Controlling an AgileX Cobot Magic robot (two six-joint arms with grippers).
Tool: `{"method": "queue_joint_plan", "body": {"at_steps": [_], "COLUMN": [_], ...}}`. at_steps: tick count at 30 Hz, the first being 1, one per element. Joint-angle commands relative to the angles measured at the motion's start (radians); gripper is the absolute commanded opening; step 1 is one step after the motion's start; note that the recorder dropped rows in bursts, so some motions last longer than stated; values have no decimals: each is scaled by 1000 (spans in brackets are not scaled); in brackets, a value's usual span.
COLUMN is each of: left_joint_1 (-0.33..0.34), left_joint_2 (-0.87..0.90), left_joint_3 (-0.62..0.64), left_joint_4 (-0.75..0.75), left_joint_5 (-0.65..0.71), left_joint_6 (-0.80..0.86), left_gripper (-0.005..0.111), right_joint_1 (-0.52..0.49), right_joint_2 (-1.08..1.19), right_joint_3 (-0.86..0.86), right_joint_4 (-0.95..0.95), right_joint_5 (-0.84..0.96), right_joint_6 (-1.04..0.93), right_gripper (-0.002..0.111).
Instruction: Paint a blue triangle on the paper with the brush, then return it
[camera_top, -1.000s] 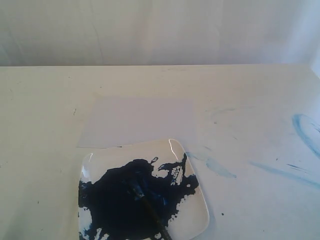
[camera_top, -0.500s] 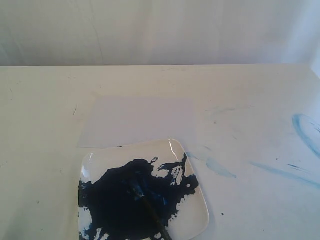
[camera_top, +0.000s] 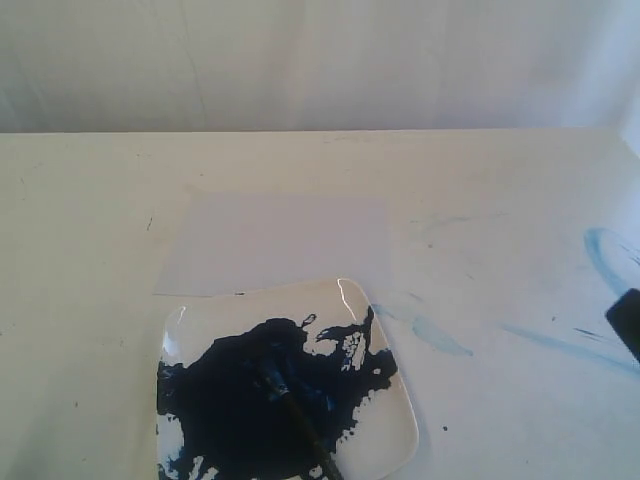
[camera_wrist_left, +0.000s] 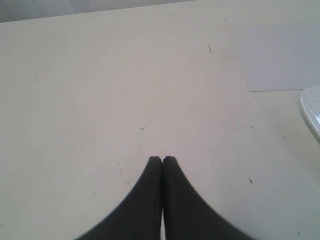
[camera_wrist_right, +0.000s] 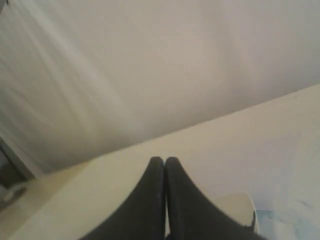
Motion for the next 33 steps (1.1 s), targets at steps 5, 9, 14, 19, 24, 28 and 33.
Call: {"method": "queue_joint_plan", "body": {"at_steps": [5,9,14,19,24,28,33], "left_joint_1": [-3,-3,-3,-3,-3,-3,-3], "left_joint_2": [-5,-5,-5,-5,-5,-5,-5], "left_joint_3": [3,3,3,3,3,3,3], "left_joint_4": [-6,-6,-6,-6,-6,-6,-6], "left_joint_5": [-3,-3,-3,-3,-3,-3,-3], "left_joint_6": [-5,-5,-5,-5,-5,-5,-5], "left_gripper": [0,0,0,0,0,0,0], "right_joint_1": [3,3,3,15,158,318,633], "right_joint_2": [463,715,900,983,1033,1002,987], "right_joint_3": [-301,-459,-526,-633,-819,-822,-801], "right_joint_4": [-321,-321,-321,426,1372,1456,1537], "right_joint_5": [27,160,618,878,1205,1305,1330], "right_joint_6": [-54,-448,-1035,-1431,-2289,-2263,-2144], "right_gripper": [0,0,0,0,0,0,0]}}
